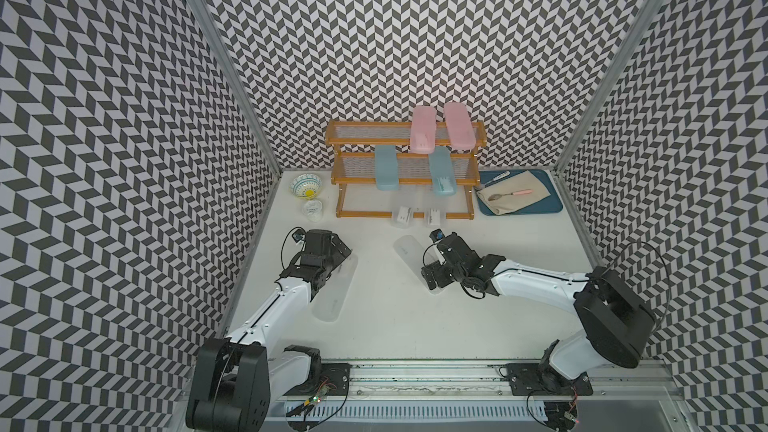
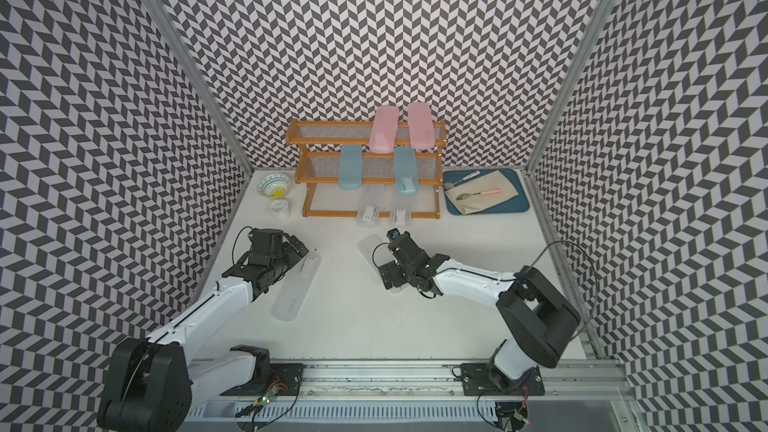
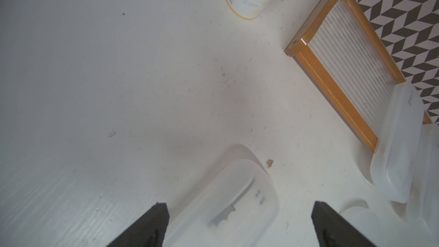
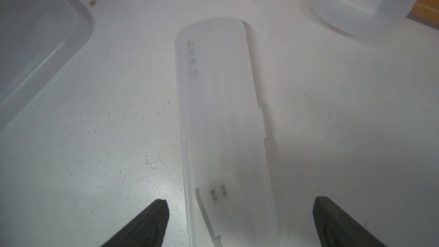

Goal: Place the pencil cases on the shelf according to color
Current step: Pick up the pencil case from the center of the board.

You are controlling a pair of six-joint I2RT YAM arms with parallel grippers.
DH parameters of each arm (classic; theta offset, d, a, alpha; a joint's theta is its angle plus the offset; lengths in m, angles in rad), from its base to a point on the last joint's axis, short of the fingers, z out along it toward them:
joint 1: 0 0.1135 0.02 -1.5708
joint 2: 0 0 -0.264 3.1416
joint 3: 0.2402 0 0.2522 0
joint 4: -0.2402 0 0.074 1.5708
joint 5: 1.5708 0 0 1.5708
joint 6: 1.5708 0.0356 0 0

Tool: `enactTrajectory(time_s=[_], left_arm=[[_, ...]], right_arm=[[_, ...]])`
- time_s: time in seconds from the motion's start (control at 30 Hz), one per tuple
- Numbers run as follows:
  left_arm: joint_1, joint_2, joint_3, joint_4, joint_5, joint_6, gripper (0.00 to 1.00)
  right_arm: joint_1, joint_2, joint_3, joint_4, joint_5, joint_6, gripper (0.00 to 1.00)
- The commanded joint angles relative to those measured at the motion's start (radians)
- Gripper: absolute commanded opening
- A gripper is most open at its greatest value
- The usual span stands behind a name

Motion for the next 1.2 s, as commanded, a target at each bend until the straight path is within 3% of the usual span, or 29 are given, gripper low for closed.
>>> enactTrajectory(time_s=[0.0, 0.43, 0.9, 1.17], left_arm=[[0.0, -0.011, -0.001, 0.016, -0.014, 0.024, 0.99], [0.004, 0.002, 0.0, 0.025, -0.003, 0.028, 0.99], [0.004, -0.006, 0.007, 0.022, 0.0, 0.028, 0.99], [0.004, -0.008, 0.003, 0.022, 0.002, 0.032, 0.99]], right_arm=[[0.0, 0.01, 0.01, -0.05, 0.013, -0.02, 0.99], [0.066, 0.091, 0.038, -0.102, 0.065, -0.006, 1.0], [0.083, 0.017, 0.039, -0.112, -0.024, 0.097, 1.0], [0.133, 0.05, 0.046, -0.122, -0.01, 0.134, 1.0]])
